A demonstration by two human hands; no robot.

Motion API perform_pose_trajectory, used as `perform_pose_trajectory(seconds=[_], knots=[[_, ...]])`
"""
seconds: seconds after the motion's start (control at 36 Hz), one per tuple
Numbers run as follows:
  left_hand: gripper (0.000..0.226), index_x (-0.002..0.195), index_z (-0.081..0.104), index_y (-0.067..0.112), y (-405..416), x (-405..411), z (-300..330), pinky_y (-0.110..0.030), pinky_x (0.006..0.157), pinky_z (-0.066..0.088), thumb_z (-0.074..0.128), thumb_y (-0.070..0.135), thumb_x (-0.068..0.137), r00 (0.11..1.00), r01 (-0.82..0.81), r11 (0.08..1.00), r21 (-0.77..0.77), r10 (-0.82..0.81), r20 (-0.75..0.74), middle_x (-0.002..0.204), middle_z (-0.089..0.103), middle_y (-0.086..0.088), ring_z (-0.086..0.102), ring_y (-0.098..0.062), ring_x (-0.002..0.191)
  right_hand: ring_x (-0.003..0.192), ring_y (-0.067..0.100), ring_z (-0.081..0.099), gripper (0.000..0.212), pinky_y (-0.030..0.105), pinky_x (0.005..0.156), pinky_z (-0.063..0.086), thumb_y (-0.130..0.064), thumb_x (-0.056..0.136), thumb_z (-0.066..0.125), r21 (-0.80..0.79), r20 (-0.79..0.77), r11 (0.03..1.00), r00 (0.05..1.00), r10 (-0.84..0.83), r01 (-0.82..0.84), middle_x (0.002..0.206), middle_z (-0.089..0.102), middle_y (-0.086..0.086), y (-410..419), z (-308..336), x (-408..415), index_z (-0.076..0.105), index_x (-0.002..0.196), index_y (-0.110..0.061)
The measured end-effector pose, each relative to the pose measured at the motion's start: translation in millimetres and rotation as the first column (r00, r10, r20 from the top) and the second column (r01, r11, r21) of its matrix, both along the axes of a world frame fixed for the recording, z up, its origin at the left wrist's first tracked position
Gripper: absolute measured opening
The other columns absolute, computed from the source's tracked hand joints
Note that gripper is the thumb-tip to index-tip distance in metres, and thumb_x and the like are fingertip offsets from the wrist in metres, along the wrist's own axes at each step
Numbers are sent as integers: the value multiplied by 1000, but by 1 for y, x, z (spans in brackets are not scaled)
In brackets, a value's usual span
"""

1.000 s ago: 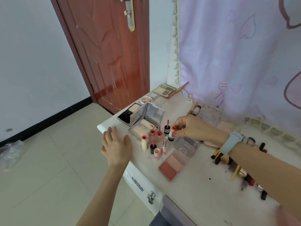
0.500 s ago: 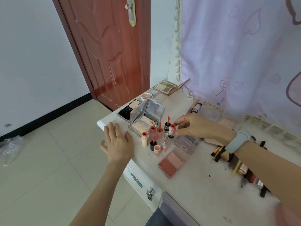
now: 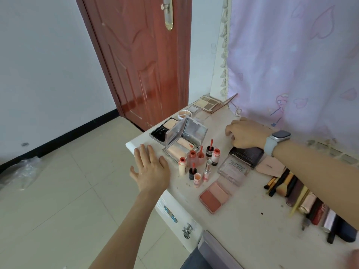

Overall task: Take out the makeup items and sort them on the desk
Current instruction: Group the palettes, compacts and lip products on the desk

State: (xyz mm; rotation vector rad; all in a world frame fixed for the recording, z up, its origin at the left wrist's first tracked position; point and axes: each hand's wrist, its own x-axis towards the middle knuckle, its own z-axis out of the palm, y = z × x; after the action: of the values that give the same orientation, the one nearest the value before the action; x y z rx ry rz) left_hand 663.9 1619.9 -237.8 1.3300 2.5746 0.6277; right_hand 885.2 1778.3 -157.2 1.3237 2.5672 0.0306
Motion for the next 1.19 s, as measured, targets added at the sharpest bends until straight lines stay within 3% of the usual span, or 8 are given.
perform_pose_trajectory(seconds=[0.39,0.58,0.64,0.69,0.78,0.86,1.0,1.19], knots=[[53,149,13,16,-1,0,0,-53,111,11,22,28,99,1000,-4,1000,30,3,15,158,3,1,-5,-16,145,91,24,47,18,35,72,44,1,91,40,191,242,945,946,217,-266,99,57,8,5,1,-4,52,99,-9],[49,144,27,17,-2,-6,-1,-48,111,11,35,28,97,998,-10,992,128,2,61,156,14,0,3,-16,144,73,28,57,9,33,61,44,-6,87,55,421,-410,902,868,279,-92,76,61,6,-6,19,13,55,79,-11],[47,141,36,18,-3,-8,1,-44,111,11,44,23,95,988,-62,969,238,25,154,154,22,0,13,-17,142,72,20,57,9,32,63,46,-12,87,53,247,-677,963,731,90,111,77,64,0,-17,32,11,54,80,-18],[44,136,44,15,-5,-8,7,-44,109,14,48,14,93,970,-140,919,368,52,239,151,30,-4,25,-21,138,67,13,56,11,25,63,45,-10,87,54,-62,-897,981,420,-135,183,73,68,-1,-26,45,8,55,80,-19],[39,128,52,12,-6,-7,28,-43,103,22,49,5,90,975,-171,802,573,55,214,142,41,-6,34,-24,130,67,15,56,9,22,62,47,-3,89,53,-350,-932,934,70,-354,71,72,70,6,-37,65,10,59,95,-4],[32,121,57,13,-3,0,66,-35,102,33,45,9,92,980,-4,716,698,-138,147,126,53,0,44,-14,118,69,24,59,11,24,65,53,2,91,52,-432,-895,898,-80,-439,-86,74,69,13,-53,80,12,59,98,-2],[32,128,54,24,-2,39,126,-7,81,41,44,31,98,804,360,731,580,-559,205,99,56,28,53,12,96,69,18,63,6,21,65,54,1,89,55,-426,-892,866,-39,-450,-261,75,72,12,-82,100,6,61,89,1],[24,91,60,9,8,71,137,-40,60,44,44,25,99,772,525,563,639,-631,-79,69,56,-4,48,-20,60,49,9,36,14,22,50,33,-13,89,60,-310,-950,936,17,-311,-170,66,69,5,-108,111,0,59,87,1]])
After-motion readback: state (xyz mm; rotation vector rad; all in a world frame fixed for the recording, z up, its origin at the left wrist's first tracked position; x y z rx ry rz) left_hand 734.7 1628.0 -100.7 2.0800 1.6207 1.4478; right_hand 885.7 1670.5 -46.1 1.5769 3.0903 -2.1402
